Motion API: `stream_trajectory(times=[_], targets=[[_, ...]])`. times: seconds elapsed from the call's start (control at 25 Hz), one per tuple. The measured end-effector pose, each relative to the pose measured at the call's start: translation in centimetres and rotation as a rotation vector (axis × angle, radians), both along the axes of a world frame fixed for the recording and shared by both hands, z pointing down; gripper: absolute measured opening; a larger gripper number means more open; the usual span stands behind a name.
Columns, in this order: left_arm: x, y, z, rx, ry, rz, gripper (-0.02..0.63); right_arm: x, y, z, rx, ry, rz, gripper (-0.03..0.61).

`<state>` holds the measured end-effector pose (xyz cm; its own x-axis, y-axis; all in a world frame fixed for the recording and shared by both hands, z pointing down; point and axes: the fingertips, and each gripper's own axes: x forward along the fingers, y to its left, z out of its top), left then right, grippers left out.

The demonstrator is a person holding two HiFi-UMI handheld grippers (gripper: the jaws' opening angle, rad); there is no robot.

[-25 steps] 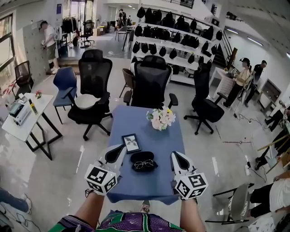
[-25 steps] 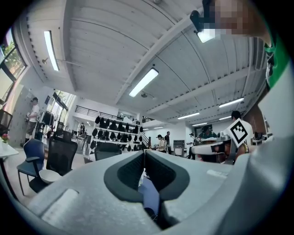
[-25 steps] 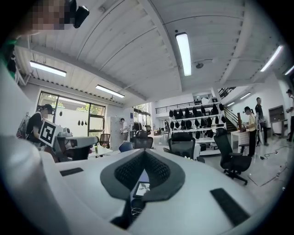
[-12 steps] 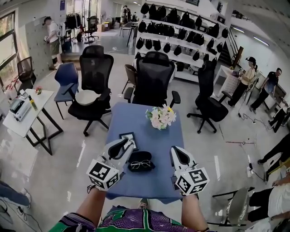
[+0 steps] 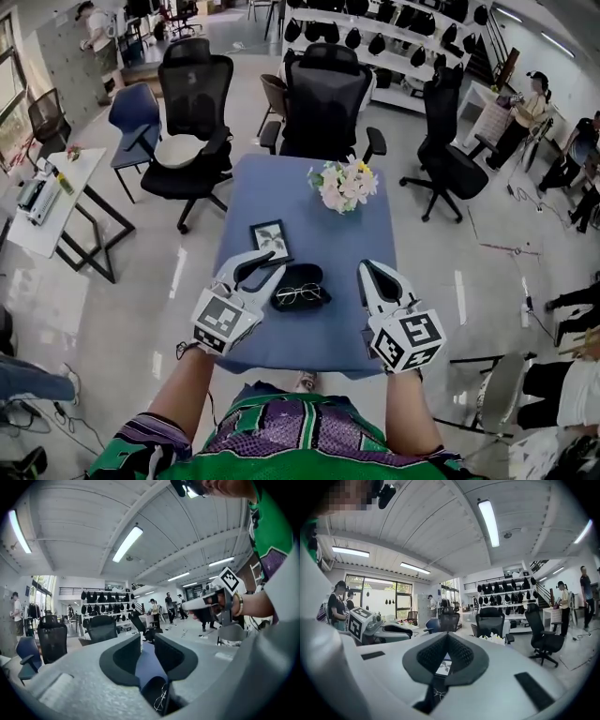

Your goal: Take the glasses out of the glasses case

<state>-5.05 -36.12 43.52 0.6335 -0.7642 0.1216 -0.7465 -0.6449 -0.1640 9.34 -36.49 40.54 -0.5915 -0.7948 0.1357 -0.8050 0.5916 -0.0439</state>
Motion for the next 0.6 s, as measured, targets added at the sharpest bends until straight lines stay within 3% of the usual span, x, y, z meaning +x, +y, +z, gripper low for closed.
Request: stream_trajectory(times=[0.6], targets=[[2.5, -2.8, 12.2, -0.148, -0.284, 0.129, 0.098, -0.2, -2.2, 4.2, -0.079, 0.014, 0.000, 0.003]])
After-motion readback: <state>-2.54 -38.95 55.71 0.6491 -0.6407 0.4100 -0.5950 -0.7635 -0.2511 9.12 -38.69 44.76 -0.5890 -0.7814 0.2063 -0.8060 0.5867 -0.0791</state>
